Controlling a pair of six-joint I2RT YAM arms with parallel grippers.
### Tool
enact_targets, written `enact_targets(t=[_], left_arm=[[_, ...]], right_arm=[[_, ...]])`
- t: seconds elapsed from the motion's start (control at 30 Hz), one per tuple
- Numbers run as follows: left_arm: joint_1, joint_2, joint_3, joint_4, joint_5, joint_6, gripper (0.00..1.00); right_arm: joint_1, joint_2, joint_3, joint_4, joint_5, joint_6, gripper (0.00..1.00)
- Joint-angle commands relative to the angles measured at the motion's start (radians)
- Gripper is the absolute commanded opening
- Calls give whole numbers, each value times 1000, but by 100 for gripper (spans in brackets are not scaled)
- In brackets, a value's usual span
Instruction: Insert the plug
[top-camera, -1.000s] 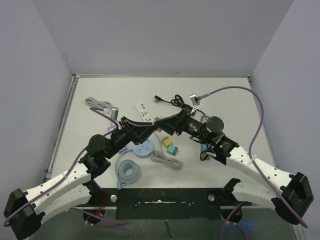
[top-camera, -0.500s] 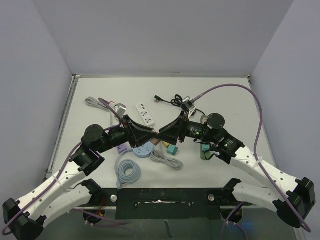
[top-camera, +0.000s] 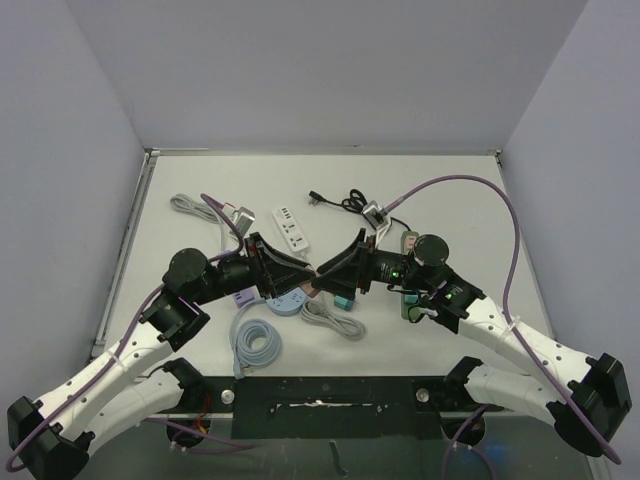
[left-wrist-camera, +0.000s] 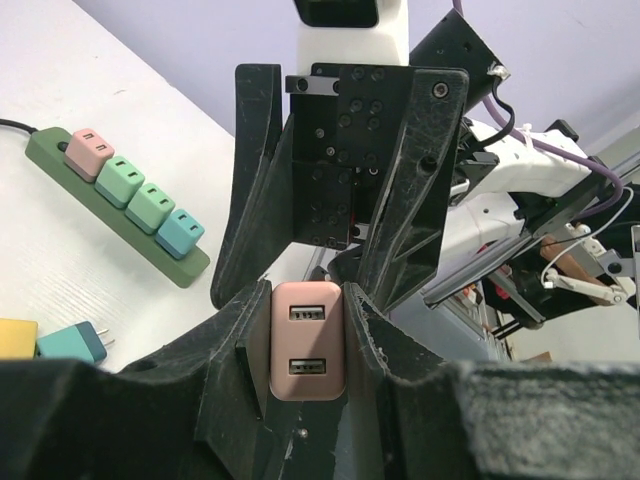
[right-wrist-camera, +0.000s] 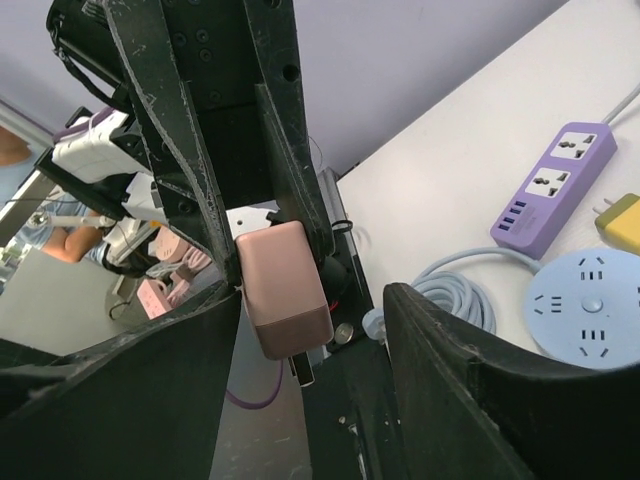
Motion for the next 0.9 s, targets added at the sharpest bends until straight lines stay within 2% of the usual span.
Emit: enact_targets(t=[0.0,0.3,0.4,0.43,0.5,0.57,0.63,0.73,0.87], left_arm=[[5,-19,28,88,45,-17,8],[17,-42,34,73,38,-16,8],[23,-49,38,49,38,-9,10],[25,-51,41,29,37,-5,15],[28,-58,60,-40,24,20,36],[29,-69,83,-149,11,64,57],[31,-71,116,-249,22,117,65],[30,-55,170,-381,45,182,66],[33,-25,195,-437,102,198,54]], right_arm=[[18,26,15,105,-75,-16,55],[38,57,14,128,-151,-24,45],[41,50,4,146,-168,-33,25],[40,46,3,145,-169,-37,18],[40,43,11,125,-164,-53,8],[40,41,18,110,-159,-68,5],[40,40,21,110,-165,-80,4],[40,44,28,105,-189,-101,4],[40,54,35,106,-221,-116,4]])
